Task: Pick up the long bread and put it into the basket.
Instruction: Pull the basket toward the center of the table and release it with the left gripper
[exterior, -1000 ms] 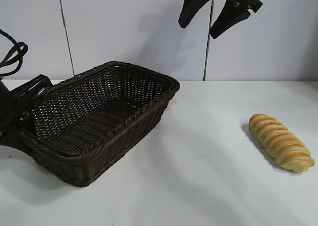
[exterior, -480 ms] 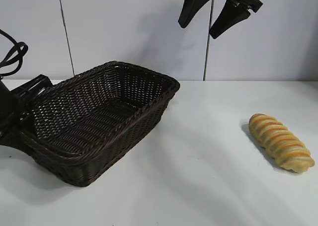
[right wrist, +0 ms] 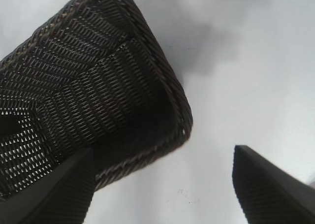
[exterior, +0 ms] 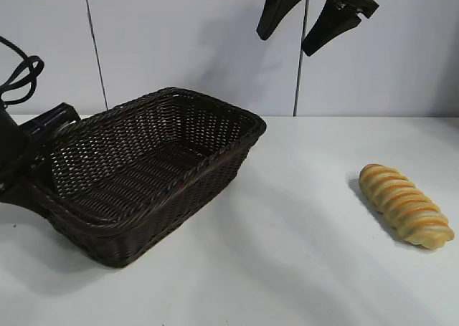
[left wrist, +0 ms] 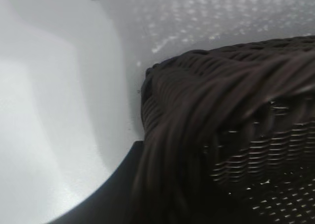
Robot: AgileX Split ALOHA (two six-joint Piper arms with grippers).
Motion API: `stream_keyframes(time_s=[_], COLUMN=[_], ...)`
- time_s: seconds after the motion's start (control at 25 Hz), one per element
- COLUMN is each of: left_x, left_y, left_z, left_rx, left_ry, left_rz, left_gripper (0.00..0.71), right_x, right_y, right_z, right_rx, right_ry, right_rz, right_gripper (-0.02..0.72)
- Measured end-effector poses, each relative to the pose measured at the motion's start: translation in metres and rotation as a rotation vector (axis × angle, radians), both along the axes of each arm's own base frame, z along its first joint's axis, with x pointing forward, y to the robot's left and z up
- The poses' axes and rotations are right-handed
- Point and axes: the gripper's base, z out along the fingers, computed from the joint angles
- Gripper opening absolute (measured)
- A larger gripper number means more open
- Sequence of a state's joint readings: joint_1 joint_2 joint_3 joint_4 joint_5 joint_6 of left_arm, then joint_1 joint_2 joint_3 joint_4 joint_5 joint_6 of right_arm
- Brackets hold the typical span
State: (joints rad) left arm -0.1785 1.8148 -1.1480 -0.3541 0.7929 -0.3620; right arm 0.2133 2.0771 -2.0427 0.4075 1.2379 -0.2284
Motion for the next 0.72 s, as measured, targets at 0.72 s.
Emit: stream_keyframes(time_s=[0.72], left_x=[0.068], left_y=[-0.024], left_z=[-0.036], left_rx=[-0.064], left_ry=[0.074], left_rz=[-0.455], left_gripper=[0.106], right_x=[0.0], right_y=[0.0], right_z=[0.0], right_rx=[0.001], right_ry=[0.0], right_rz=[0.0], right_gripper=[0.557])
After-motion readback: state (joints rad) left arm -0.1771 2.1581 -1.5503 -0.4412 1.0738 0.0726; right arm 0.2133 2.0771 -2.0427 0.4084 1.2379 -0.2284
